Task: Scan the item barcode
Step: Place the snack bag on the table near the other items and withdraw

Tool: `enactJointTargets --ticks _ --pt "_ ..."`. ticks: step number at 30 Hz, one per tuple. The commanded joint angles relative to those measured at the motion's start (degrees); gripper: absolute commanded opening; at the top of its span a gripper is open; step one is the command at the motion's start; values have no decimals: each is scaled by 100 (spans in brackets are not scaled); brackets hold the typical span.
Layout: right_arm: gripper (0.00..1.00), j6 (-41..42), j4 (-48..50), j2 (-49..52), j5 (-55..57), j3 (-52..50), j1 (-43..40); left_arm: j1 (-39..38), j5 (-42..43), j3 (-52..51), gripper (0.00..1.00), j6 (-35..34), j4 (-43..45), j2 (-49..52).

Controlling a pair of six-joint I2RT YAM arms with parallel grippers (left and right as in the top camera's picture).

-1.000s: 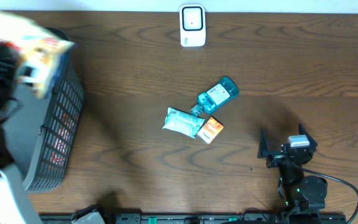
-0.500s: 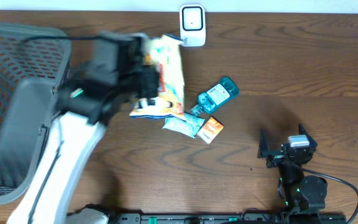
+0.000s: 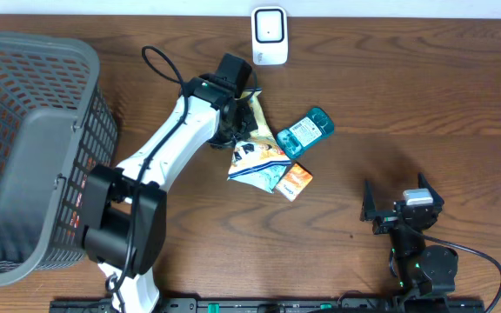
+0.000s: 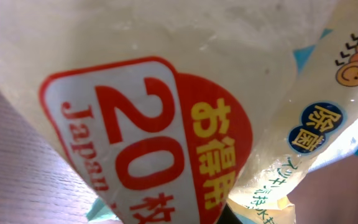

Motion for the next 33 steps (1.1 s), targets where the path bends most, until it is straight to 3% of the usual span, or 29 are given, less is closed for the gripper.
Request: enactJointTargets --ticks 1,2,4,8,15,17,21,23,26,33 --pt "99 87 -17 -20 -28 -4 -46 -2 -33 31 8 -603 7 -24" --pt "99 87 -17 -20 -28 -4 -46 -2 -11 31 22 -603 -15 -48" --pt "99 87 -17 -20 -26 -4 -46 -2 -13 33 76 -599 -35 -157" --pt "99 87 -17 -20 -28 -4 -46 -2 -37 55 79 -369 -59 -632" --pt "99 87 -17 -20 -28 -4 -46 -2 -527 63 93 367 17 -2284" --pt "99 87 -17 -20 -28 -4 -46 -2 -850 63 100 1025 221 -2887" --pt "99 87 -17 -20 -28 -4 -46 11 -1047 66 98 2507 767 -3738" --pt "99 87 -17 -20 -28 -4 -46 74 -1440 122 98 2848 1001 -4072" --pt "99 87 -17 -20 -28 -4 -46 398 -2149 380 98 3027 1075 -4398" --pt "99 87 -17 -20 -28 -4 -46 2039 -2286 1023 98 3001 772 -4557"
